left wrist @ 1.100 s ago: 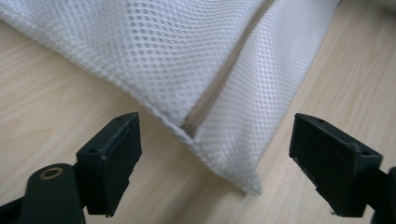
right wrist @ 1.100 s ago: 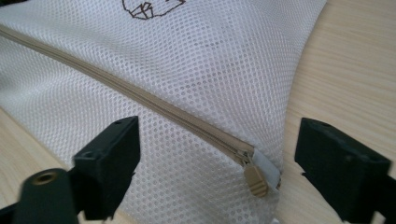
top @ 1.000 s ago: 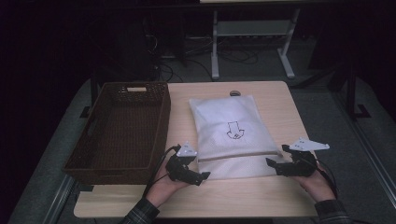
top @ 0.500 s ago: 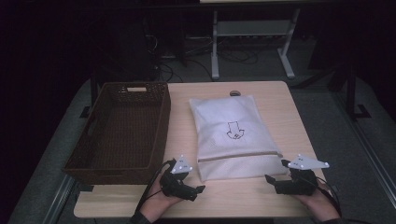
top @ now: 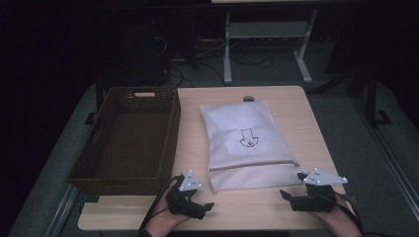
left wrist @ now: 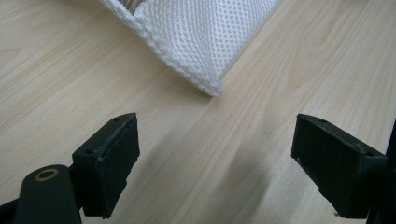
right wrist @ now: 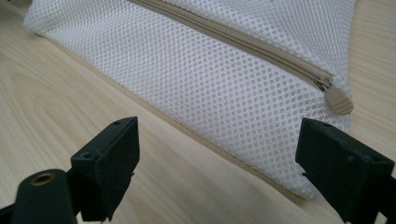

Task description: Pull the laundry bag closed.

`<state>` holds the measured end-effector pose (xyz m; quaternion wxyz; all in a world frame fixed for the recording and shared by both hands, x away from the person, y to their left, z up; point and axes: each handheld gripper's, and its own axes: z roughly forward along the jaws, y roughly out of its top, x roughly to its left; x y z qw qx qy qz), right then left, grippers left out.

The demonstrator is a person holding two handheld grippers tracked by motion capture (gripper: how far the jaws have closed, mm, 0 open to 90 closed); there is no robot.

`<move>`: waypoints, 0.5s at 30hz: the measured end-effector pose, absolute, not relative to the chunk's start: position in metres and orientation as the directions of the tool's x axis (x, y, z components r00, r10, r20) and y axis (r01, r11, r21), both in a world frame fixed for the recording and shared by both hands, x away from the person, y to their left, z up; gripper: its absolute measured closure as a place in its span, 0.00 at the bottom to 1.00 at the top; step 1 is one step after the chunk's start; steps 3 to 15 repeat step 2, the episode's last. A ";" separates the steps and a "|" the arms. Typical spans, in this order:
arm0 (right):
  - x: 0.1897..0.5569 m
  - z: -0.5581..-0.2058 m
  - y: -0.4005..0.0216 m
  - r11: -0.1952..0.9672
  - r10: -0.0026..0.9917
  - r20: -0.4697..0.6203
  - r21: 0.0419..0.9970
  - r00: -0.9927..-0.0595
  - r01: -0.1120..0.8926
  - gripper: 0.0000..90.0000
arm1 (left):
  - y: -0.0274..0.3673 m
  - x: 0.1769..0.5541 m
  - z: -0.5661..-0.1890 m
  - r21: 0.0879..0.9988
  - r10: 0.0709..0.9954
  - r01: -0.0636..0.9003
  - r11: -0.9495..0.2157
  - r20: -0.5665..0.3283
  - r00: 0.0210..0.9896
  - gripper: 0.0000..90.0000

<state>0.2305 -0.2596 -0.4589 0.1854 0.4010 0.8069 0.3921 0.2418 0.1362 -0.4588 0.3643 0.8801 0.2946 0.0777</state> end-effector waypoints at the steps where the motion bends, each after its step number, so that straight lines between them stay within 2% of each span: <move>1: 0.231 -0.459 -0.260 0.371 0.792 0.016 0.781 -0.610 0.502 0.14 | 0.136 0.242 -0.459 0.687 0.575 0.461 -0.561 -0.076 0.814 0.16; 15: 0.231 -0.459 -0.260 0.371 0.792 0.016 0.780 -0.610 0.503 0.14 | 0.136 0.242 -0.459 0.687 0.576 0.461 -0.561 -0.076 0.814 0.16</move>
